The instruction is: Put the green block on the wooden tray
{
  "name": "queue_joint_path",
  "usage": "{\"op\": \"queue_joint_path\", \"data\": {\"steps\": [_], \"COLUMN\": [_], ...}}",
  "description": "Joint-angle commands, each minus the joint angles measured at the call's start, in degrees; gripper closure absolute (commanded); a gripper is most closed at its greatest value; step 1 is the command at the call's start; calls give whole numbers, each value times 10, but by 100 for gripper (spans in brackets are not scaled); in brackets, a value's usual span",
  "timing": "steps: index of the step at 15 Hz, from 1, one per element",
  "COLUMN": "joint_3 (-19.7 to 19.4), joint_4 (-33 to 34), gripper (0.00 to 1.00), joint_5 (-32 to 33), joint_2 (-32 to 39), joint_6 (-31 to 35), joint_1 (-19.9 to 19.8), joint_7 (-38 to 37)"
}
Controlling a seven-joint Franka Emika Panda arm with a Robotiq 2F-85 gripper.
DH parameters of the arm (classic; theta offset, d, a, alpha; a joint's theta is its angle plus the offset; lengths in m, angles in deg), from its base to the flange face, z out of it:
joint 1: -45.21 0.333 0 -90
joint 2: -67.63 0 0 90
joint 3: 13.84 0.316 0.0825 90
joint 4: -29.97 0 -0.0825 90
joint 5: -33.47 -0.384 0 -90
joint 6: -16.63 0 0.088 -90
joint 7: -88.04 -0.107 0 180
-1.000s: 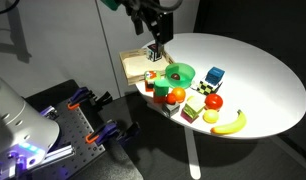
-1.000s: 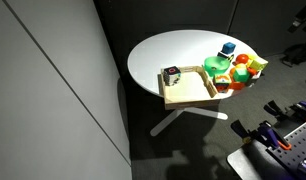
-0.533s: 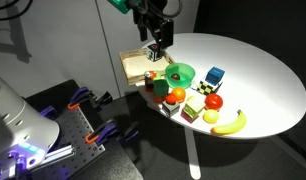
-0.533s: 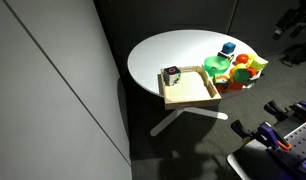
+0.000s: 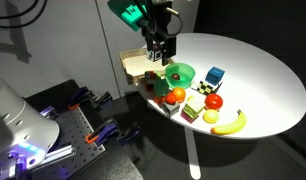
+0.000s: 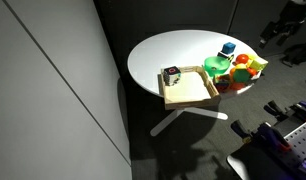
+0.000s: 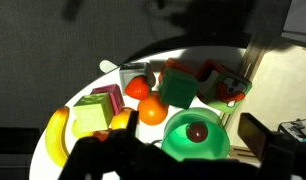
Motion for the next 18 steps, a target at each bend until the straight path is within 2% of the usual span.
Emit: {"op": "queue_joint_path", "data": {"steps": [1, 12, 18], "joint_3": [13, 11, 14], "joint_4": [12, 9, 15], "gripper": [0, 0, 0], "joint_5": [9, -1, 10], "joint_2": [41, 55, 110], "joint_6": [31, 31, 60], "joint_1": [-10, -9, -11], "joint_7": [-25, -15, -42]}}
